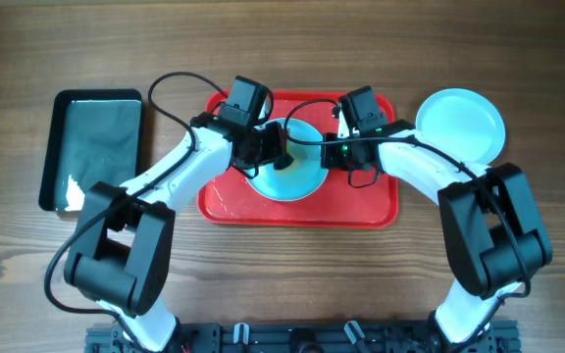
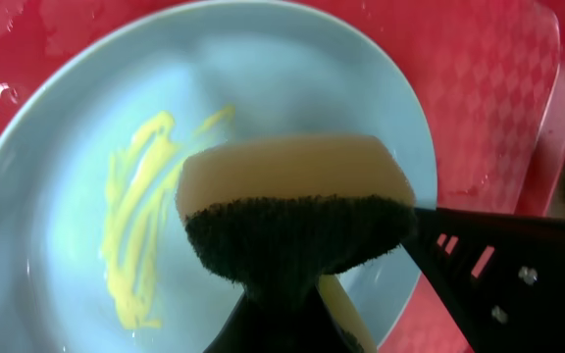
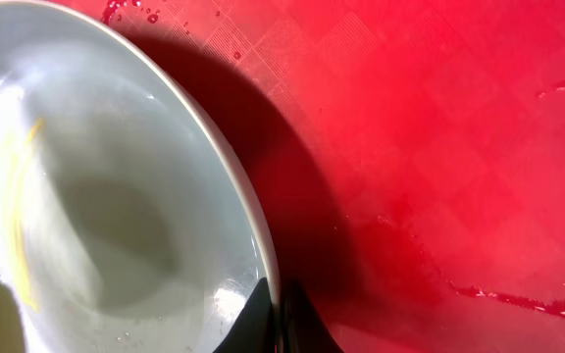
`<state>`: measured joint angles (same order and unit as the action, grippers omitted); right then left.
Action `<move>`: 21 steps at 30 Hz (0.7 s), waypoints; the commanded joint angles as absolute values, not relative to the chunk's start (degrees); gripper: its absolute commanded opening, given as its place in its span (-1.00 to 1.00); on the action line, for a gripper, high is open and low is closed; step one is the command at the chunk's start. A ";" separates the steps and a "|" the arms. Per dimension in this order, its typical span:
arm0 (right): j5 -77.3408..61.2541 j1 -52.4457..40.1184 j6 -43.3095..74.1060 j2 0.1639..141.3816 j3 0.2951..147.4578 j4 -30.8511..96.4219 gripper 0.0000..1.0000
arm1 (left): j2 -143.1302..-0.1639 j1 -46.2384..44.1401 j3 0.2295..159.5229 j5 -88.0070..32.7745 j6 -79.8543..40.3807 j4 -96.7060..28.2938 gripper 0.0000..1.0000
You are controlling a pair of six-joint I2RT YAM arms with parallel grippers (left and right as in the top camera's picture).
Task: Clean dirty plates on tray and stack at the side
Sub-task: 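Scrub the held light-blue plate with the sponge in the left gripper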
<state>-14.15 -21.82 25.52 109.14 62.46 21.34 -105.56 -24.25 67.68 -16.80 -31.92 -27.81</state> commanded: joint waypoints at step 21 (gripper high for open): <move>-14.17 -21.69 25.47 111.55 63.00 22.00 -0.91 | -112.07 -24.91 67.53 28.29 -31.73 -35.00 -0.92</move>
